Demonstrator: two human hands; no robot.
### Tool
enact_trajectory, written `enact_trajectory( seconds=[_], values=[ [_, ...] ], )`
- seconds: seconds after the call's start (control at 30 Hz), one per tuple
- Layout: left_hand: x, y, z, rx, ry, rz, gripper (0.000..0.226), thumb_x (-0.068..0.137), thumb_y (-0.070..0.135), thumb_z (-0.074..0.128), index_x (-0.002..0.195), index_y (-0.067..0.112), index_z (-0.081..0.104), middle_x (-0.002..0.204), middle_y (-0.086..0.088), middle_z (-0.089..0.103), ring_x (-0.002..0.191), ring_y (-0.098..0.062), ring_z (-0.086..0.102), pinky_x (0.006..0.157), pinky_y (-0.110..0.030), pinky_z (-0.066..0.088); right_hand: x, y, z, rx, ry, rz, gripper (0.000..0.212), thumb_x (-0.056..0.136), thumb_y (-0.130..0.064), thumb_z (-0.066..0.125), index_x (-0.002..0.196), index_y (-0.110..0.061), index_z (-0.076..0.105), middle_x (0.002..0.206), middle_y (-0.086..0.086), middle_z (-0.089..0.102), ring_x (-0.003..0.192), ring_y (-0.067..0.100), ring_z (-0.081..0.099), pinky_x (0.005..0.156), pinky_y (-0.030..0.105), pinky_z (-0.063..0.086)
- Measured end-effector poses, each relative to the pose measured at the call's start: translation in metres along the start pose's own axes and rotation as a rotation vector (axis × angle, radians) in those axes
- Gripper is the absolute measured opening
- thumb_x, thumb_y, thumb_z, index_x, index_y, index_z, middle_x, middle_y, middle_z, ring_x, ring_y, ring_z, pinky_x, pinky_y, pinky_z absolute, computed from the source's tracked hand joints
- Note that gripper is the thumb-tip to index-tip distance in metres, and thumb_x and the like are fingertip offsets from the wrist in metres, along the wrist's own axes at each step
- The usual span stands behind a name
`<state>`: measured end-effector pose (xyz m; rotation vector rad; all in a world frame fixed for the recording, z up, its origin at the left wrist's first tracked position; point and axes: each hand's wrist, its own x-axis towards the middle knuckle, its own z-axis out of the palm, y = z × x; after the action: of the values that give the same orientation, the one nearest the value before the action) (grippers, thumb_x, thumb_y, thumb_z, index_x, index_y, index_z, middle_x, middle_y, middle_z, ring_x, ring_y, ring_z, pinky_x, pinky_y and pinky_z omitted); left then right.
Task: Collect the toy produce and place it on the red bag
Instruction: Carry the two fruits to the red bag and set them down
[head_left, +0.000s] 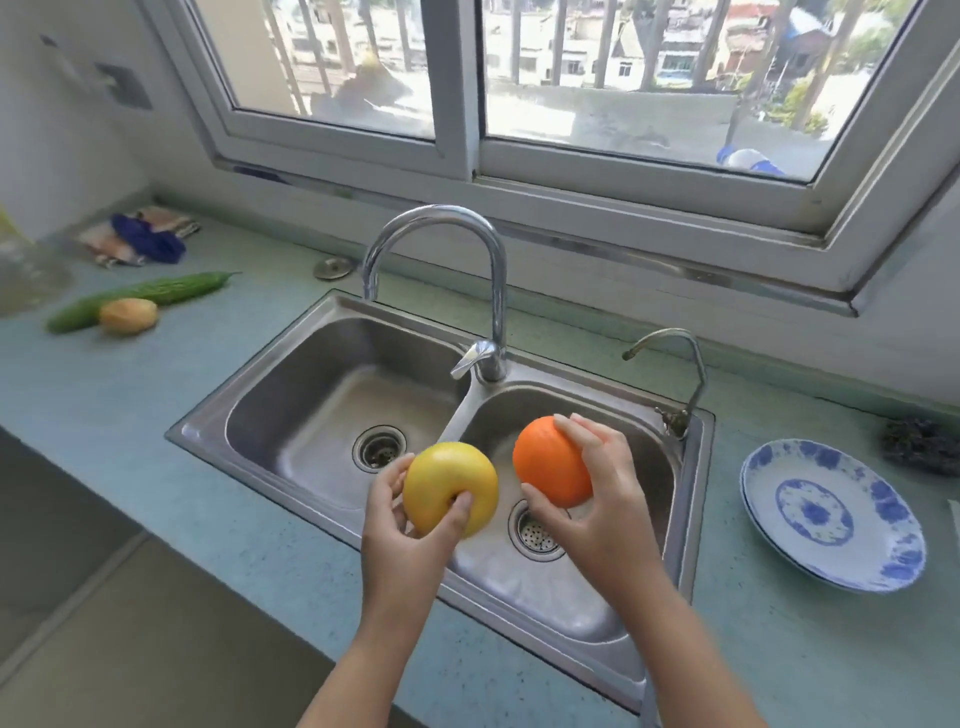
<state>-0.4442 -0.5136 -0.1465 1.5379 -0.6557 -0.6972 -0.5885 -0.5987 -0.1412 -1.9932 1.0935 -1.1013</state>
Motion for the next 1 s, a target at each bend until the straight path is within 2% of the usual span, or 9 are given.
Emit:
enact_trajectory(
  seconds=[0.1,0.17,0.2,0.3,0.37,0.53,0.7,0.83,1.0],
  values=[
    [-0.008,0.003,-0.021,-0.042,0.066,-0.016,0.048,0.07,0.021,0.076,0.108,0.034,0.05,0.112,0.008,0.055,0.095,-0.006,0.06,0.065,-0.01,0.048,-0.003,-0.014,0.016,0.056,-0.069,-0.036,0.062,0.066,-0.05,0.06,0.123,-0.039,0.042,0.127,-0.001,0.041,0.115,0.018,0.045,0.084,0.024,0.044],
    [-0.014,0.007,-0.037,-0.057,0.114,-0.02,0.051,0.063,0.033,0.08,0.104,0.035,0.051,0.11,0.01,0.056,0.091,-0.004,0.061,0.064,-0.01,0.048,-0.004,-0.024,0.03,0.081,-0.111,-0.062,0.061,0.065,-0.049,0.061,0.122,-0.037,0.044,0.126,-0.003,0.041,0.113,0.017,0.045,0.08,0.035,0.051],
    [-0.016,0.008,-0.046,-0.061,0.145,-0.02,0.056,0.058,0.039,0.085,0.103,0.036,0.051,0.109,0.01,0.056,0.088,-0.001,0.061,0.064,-0.009,0.047,-0.005,-0.03,0.038,0.095,-0.138,-0.079,0.061,0.065,-0.048,0.062,0.122,-0.035,0.044,0.126,-0.003,0.041,0.112,0.015,0.045,0.08,0.035,0.051],
    [-0.022,0.008,-0.078,-0.09,0.252,-0.007,0.052,0.055,0.036,0.077,0.1,0.034,0.051,0.108,0.009,0.056,0.08,0.007,0.06,0.062,-0.008,0.046,-0.005,-0.049,0.064,0.12,-0.221,-0.161,0.062,0.065,-0.041,0.067,0.123,-0.028,0.048,0.124,0.001,0.044,0.11,0.007,0.043,0.088,0.009,0.036],
    [-0.028,0.007,-0.103,-0.096,0.311,0.001,0.053,0.053,0.04,0.076,0.1,0.034,0.052,0.108,0.006,0.057,0.08,0.006,0.061,0.062,-0.008,0.046,-0.007,-0.067,0.083,0.132,-0.271,-0.208,0.062,0.065,-0.031,0.071,0.121,-0.028,0.047,0.124,0.0,0.045,0.109,0.003,0.041,0.087,0.001,0.029],
    [-0.05,0.001,-0.177,-0.116,0.469,0.018,0.064,0.047,0.055,0.071,0.105,0.034,0.053,0.104,0.004,0.061,0.082,0.003,0.06,0.071,-0.019,0.047,-0.027,-0.118,0.138,0.182,-0.405,-0.319,0.061,0.066,-0.028,0.072,0.121,-0.029,0.045,0.121,-0.005,0.044,0.108,0.001,0.042,0.086,0.002,0.031],
    [-0.08,-0.006,-0.266,-0.126,0.63,0.052,0.061,0.049,0.056,0.068,0.103,0.034,0.052,0.102,0.007,0.06,0.081,0.006,0.059,0.069,-0.014,0.047,-0.065,-0.182,0.204,0.236,-0.523,-0.404,0.058,0.067,-0.025,0.071,0.12,-0.024,0.049,0.119,-0.003,0.045,0.108,-0.012,0.036,0.084,0.001,0.031],
    [-0.105,-0.015,-0.346,-0.165,0.753,0.069,0.061,0.049,0.054,0.068,0.104,0.032,0.052,0.105,0.008,0.059,0.081,0.008,0.059,0.065,-0.006,0.044,-0.103,-0.236,0.266,0.252,-0.635,-0.43,0.059,0.067,-0.027,0.071,0.121,-0.027,0.049,0.123,-0.002,0.046,0.111,0.005,0.044,0.086,0.005,0.035],
    [-0.141,-0.03,-0.448,-0.163,0.917,0.064,0.061,0.048,0.056,0.067,0.103,0.034,0.051,0.106,0.011,0.059,0.083,0.01,0.058,0.066,-0.006,0.044,-0.16,-0.31,0.342,0.272,-0.758,-0.511,0.06,0.065,-0.03,0.071,0.122,-0.028,0.051,0.124,-0.007,0.043,0.112,0.002,0.041,0.085,-0.003,0.028]
  ],
)
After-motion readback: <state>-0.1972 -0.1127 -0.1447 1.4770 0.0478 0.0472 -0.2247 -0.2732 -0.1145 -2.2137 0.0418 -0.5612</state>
